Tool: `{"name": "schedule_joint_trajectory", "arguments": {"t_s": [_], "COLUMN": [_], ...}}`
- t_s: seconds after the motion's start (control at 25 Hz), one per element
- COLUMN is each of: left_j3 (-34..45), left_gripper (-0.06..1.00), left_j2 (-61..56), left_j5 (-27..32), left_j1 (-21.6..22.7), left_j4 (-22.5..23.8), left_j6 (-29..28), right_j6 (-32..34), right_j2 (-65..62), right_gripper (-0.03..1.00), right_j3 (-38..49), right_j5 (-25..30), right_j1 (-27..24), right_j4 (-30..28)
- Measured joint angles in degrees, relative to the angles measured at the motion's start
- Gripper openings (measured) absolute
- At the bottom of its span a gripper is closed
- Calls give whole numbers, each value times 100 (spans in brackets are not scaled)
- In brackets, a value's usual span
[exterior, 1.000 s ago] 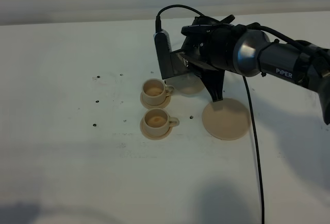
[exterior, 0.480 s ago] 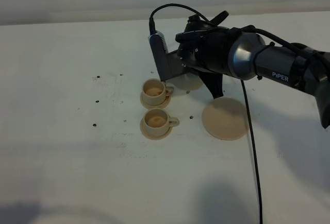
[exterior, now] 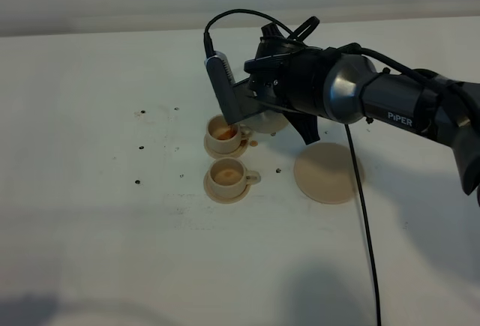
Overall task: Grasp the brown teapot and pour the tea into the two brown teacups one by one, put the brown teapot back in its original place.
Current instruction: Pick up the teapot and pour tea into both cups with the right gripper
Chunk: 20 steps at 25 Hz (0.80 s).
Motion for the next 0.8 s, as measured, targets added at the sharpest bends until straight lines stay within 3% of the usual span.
{"name": "schedule_joint_trajectory", "arguments": {"t_s": [0.8], "left_j3": [0], "left_gripper": [45], "left_j2": [0], "left_j5": [0], "left_j1": [0], "left_j4": [0], "left_j6": [0], "right_j6": [-50], "right_j2": [88], "right_gripper": [12], "right_j3": [-7], "right_j5": [-170], "right_j1": [86], "right_j4": [-616]}}
